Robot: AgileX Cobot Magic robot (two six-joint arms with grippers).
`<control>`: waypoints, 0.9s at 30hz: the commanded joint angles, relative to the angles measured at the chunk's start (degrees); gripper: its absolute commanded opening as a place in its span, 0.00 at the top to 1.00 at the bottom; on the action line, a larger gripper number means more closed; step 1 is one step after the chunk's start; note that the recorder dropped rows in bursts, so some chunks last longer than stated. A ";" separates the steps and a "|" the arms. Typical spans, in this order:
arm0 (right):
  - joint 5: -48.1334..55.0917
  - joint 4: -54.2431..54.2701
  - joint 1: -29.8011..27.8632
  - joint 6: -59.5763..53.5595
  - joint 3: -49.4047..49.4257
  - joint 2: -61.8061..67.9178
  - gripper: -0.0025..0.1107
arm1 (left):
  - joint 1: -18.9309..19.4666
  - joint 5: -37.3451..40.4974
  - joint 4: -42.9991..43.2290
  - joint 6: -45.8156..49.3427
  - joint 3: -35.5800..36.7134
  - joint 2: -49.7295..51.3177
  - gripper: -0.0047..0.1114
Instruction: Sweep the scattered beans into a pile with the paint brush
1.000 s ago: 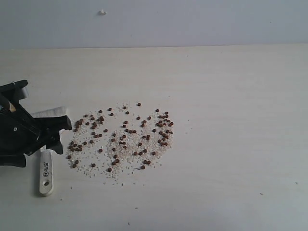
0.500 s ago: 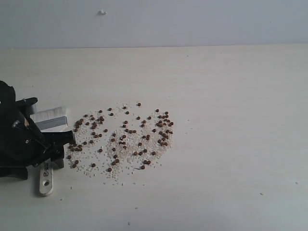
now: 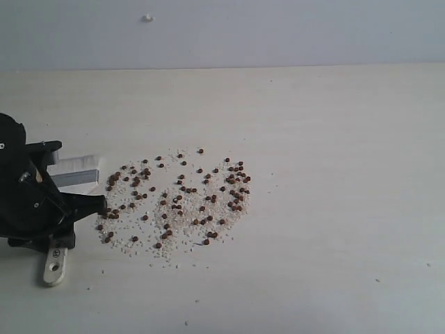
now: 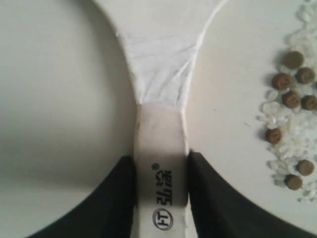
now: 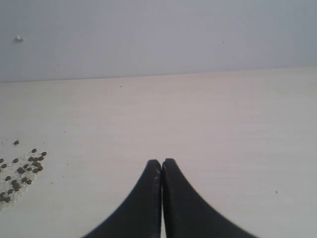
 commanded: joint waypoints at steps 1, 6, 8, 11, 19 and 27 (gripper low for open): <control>-0.46 -0.17 -0.29 0.00 0.25 -0.36 0.98 | 0.00 2.89 0.09 4.68 0.80 2.38 0.96; -0.46 -0.17 -0.29 0.00 0.25 -0.36 0.98 | 0.00 6.87 -0.39 13.14 -2.27 2.38 0.96; -0.46 -0.17 -0.29 0.00 0.25 -0.36 0.98 | 0.00 8.02 0.09 14.31 -3.56 2.38 0.96; -0.46 -0.17 -0.29 0.00 0.25 -0.36 0.98 | 0.00 9.15 0.99 14.79 -5.75 2.38 0.96; -0.46 -0.05 -0.29 0.00 0.25 -0.36 0.98 | 0.00 7.37 2.22 17.02 -10.44 2.38 0.96; -0.46 -0.05 -0.29 0.00 0.25 -0.36 0.98 | 0.29 5.17 3.96 17.02 -13.83 2.38 0.96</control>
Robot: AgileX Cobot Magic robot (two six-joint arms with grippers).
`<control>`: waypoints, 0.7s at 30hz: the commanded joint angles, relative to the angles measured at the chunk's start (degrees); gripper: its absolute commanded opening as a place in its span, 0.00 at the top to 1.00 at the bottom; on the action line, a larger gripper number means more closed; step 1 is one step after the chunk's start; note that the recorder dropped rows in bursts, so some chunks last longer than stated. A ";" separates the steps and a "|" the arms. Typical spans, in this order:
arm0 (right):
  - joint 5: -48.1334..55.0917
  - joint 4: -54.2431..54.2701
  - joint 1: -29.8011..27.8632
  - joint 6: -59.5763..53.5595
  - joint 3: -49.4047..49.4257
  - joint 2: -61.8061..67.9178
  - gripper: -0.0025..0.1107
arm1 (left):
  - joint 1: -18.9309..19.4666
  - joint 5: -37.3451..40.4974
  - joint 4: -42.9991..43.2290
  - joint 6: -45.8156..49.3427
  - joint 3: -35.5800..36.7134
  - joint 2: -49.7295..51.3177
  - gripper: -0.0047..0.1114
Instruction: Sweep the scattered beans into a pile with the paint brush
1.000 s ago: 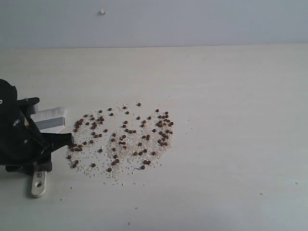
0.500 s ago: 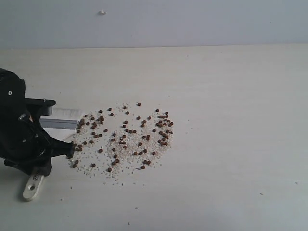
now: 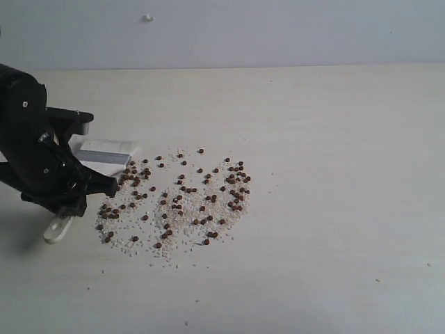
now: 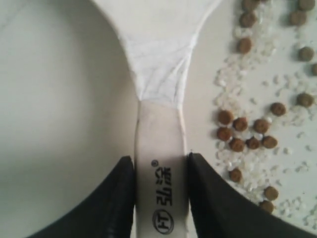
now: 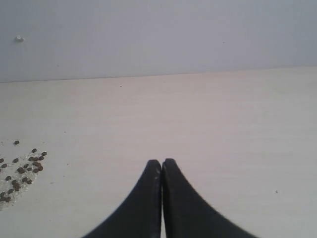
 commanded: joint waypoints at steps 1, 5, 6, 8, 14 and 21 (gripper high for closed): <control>-0.46 -0.05 -0.29 0.00 0.25 -0.36 0.98 | 0.29 -1.66 0.99 0.10 -2.16 -0.07 0.96; -0.46 -0.15 -0.29 0.00 0.25 -0.36 0.98 | 0.29 -1.77 2.02 0.10 -3.92 -0.07 0.96; -0.46 -0.15 -0.29 0.00 0.25 -0.36 0.98 | 0.29 -1.38 2.02 0.19 -4.33 -0.19 0.96; -0.46 -0.15 -0.29 0.00 0.25 -0.36 0.98 | 0.29 -0.92 3.24 0.34 -4.32 -1.16 0.96; -0.46 -0.04 -0.29 0.00 0.25 -0.36 0.98 | 0.29 -1.42 4.12 0.34 -4.32 -7.21 0.96; -0.46 -0.04 -0.29 0.00 0.25 -0.36 0.98 | 0.29 -2.86 4.69 0.34 -4.32 -10.50 0.96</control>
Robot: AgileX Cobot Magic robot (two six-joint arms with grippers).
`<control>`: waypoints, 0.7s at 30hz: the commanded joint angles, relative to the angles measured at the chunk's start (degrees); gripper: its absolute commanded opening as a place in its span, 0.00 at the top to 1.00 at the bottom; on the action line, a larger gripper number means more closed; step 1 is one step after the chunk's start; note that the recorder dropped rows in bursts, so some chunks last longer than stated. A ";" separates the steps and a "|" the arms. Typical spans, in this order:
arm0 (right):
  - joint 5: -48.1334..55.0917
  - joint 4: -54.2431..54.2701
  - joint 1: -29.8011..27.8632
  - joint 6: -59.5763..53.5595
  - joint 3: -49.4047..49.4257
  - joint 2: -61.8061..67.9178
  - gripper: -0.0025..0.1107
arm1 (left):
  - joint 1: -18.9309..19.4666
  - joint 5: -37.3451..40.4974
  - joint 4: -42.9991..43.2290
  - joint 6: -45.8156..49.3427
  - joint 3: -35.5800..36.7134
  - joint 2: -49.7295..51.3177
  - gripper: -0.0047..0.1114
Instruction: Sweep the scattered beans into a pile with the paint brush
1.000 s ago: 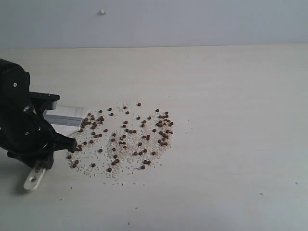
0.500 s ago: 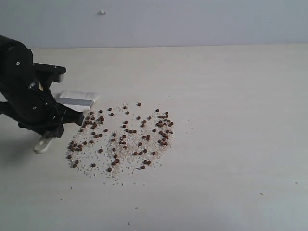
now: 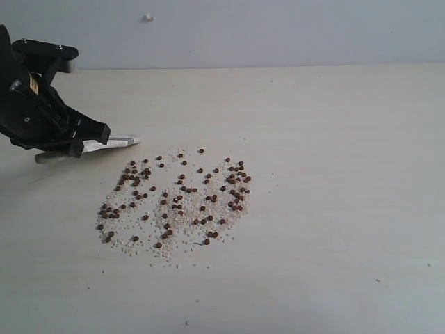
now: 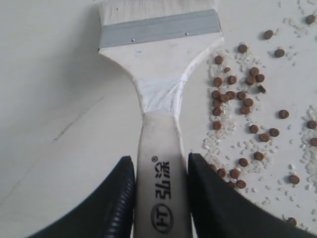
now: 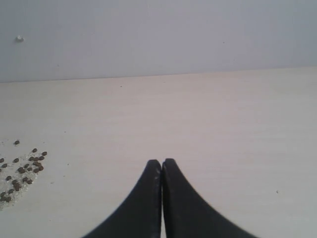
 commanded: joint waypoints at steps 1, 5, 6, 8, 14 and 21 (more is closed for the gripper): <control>-0.46 -0.04 -0.29 0.00 0.25 -0.36 0.98 | 0.18 -1.93 1.25 -0.12 -0.37 -1.02 0.96; -0.46 -0.16 -0.29 0.00 0.25 -0.36 0.98 | 0.18 -2.92 2.27 -0.23 -0.37 -1.42 0.96; -0.46 -0.48 -0.29 0.00 0.25 -0.36 0.98 | 0.18 -3.69 2.27 -0.23 -0.37 -1.65 0.96; -0.58 -0.54 -0.29 0.00 0.25 -0.36 0.98 | 0.18 -4.73 2.27 -0.23 -0.37 -1.97 0.96; -0.58 -0.35 -0.29 0.00 0.25 -0.36 0.98 | 0.18 -5.63 3.44 -0.34 -0.37 -2.99 0.96; -0.58 -0.35 -0.29 0.00 0.25 -0.36 0.98 | 0.18 -5.99 3.99 -0.34 -0.37 -3.62 0.96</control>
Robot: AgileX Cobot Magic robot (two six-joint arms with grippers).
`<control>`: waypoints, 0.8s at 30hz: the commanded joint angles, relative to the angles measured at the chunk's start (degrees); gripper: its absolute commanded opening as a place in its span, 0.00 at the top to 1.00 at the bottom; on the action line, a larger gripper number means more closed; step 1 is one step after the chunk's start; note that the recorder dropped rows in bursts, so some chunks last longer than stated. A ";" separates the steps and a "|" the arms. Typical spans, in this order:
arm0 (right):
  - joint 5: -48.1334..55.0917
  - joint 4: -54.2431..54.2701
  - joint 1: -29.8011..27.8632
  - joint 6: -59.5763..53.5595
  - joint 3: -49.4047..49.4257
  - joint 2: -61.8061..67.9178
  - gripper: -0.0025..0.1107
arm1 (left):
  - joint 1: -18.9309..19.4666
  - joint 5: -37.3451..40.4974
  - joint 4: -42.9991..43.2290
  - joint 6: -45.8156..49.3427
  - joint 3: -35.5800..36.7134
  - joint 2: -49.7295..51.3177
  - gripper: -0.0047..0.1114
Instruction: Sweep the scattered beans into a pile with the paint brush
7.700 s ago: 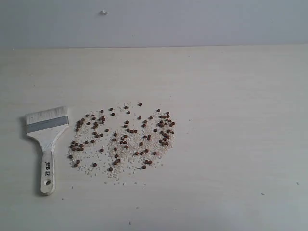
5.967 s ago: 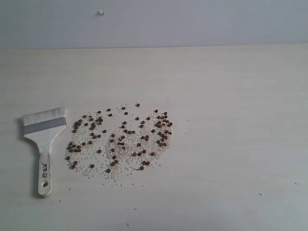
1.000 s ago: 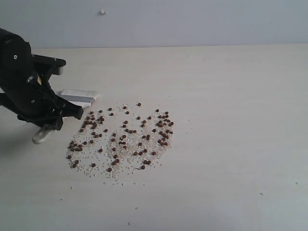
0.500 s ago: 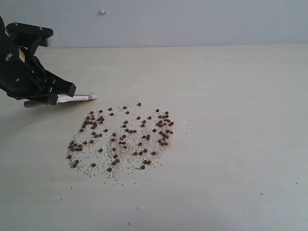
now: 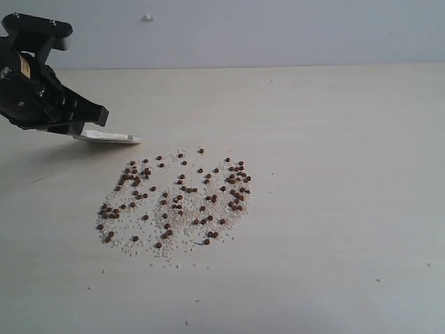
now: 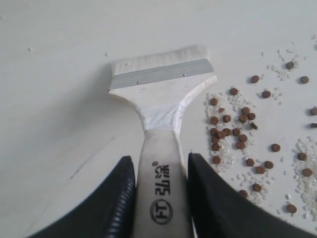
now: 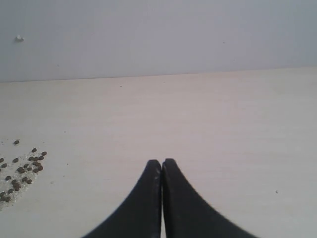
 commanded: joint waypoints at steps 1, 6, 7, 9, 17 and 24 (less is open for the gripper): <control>-0.58 -0.32 -0.29 0.00 0.25 -0.36 0.98 | 0.18 -1.16 0.94 -0.34 -0.37 -1.00 0.96; -0.58 -0.32 -0.29 0.00 0.25 -0.36 0.98 | 0.18 -1.31 1.72 -0.17 -0.37 -1.23 0.96; -0.58 -0.32 -0.29 0.00 0.25 -0.36 0.98 | 0.18 -1.31 1.72 -0.17 -0.37 -1.23 0.96; -0.58 -0.32 -0.29 0.00 0.25 -0.36 0.98 | 0.18 -1.30 2.02 -0.17 -0.37 -1.23 0.96; -6.61 0.54 -0.29 0.00 0.25 -0.36 0.98 | 0.18 -0.44 2.12 -0.04 -0.37 -1.23 0.96; -30.75 2.63 -0.29 0.00 0.25 -0.36 0.98 | 0.18 -0.19 2.12 -0.04 -0.37 -1.23 0.96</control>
